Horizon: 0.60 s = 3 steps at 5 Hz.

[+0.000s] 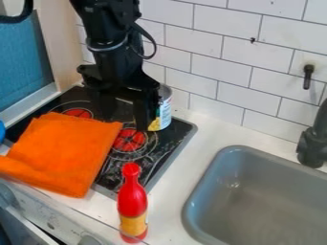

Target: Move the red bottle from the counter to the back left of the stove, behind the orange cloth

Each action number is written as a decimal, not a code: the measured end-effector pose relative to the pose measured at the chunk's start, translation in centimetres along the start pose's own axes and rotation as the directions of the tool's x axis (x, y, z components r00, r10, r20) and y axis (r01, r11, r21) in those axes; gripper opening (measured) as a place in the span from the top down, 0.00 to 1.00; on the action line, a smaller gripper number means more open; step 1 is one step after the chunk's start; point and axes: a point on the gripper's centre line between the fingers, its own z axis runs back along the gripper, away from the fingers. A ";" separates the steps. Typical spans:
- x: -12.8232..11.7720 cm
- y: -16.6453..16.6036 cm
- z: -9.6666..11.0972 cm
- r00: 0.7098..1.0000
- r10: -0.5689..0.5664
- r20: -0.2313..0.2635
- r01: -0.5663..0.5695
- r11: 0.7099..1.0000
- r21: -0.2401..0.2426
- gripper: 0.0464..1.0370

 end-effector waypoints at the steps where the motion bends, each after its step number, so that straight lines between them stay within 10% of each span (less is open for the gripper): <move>1: -0.3 0.0 -0.5 1.000 0.002 -0.021 -0.002 1.000 0.001 0.04; 2: 0.6 0.0 1.1 0.999 0.022 0.024 -0.022 1.000 -0.001 0.04; 3: 1.1 -1.4 5.2 0.985 -0.033 0.170 0.031 0.999 0.012 0.04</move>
